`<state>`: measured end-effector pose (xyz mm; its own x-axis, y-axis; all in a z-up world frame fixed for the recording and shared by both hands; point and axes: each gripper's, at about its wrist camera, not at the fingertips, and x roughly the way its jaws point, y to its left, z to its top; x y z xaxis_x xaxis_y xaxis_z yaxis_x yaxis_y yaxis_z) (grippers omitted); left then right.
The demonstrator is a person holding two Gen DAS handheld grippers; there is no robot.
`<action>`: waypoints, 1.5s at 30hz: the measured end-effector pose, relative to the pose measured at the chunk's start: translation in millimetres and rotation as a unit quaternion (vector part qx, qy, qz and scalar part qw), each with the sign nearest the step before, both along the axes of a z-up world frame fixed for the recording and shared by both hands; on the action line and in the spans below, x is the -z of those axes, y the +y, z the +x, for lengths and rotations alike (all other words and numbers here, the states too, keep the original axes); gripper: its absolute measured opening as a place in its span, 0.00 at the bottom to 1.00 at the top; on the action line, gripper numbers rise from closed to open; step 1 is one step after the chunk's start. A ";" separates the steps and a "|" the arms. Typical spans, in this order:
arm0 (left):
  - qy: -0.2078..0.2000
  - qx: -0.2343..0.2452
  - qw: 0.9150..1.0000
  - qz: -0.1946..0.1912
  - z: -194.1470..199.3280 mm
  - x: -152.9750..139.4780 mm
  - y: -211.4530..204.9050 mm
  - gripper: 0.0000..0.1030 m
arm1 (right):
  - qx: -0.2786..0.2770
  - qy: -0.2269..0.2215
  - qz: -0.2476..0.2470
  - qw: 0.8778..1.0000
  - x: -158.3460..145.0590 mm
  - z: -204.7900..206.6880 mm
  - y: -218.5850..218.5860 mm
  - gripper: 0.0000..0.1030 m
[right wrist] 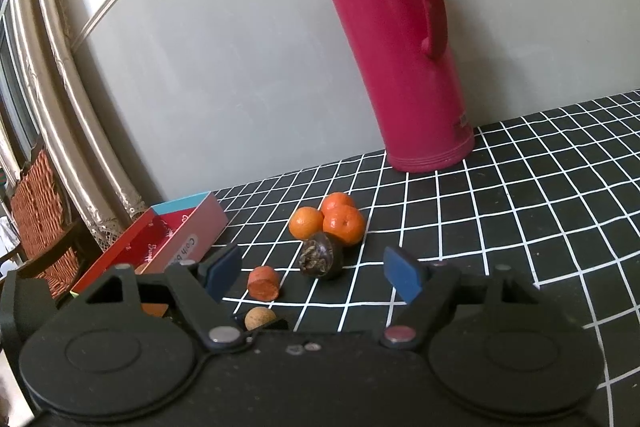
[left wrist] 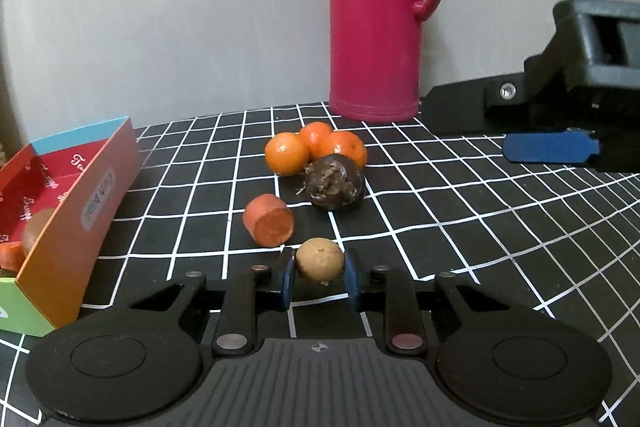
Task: Organize fruits
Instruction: 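Grasp the small tan ball with the left gripper, then carry the tan ball into the red tray and open the left gripper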
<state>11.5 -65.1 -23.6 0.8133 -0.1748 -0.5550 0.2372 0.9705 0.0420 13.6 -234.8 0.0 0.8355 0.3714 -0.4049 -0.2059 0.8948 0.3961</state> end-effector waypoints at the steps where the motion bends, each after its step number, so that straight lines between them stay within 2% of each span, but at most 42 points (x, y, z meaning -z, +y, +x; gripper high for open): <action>1: -0.002 0.000 1.000 0.000 -1.6 -1.0 1.2 0.25 | -0.001 0.000 0.000 1.000 -0.1 0.3 0.4 0.76; 15: -0.038 -0.026 0.999 -0.012 -9.0 -21.5 30.0 0.25 | -0.016 0.004 -0.008 1.000 2.5 6.0 13.9 0.75; 23: -0.070 -0.074 0.995 -0.016 -13.8 -37.4 65.8 0.25 | -0.033 0.005 -0.012 0.999 3.1 12.7 34.1 0.76; 31: -0.087 -0.143 0.986 -0.015 -12.3 -45.2 120.4 0.25 | -0.058 0.007 -0.014 0.998 2.8 20.8 63.7 0.76; 39: -0.071 -0.206 0.976 -0.012 9.1 -40.1 172.6 0.25 | -0.082 0.010 -0.013 0.996 5.7 31.3 91.2 0.76; 45: -0.048 -0.221 0.974 -0.028 30.3 -35.1 189.1 0.25 | -0.092 0.014 -0.012 0.996 9.4 37.2 104.4 0.76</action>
<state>41.7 124.1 11.5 0.8633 0.1760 -0.4729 -0.2058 0.9785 -0.0116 50.8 -130.3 -9.4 0.7422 0.5069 -0.4384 -0.3562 0.8525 0.3826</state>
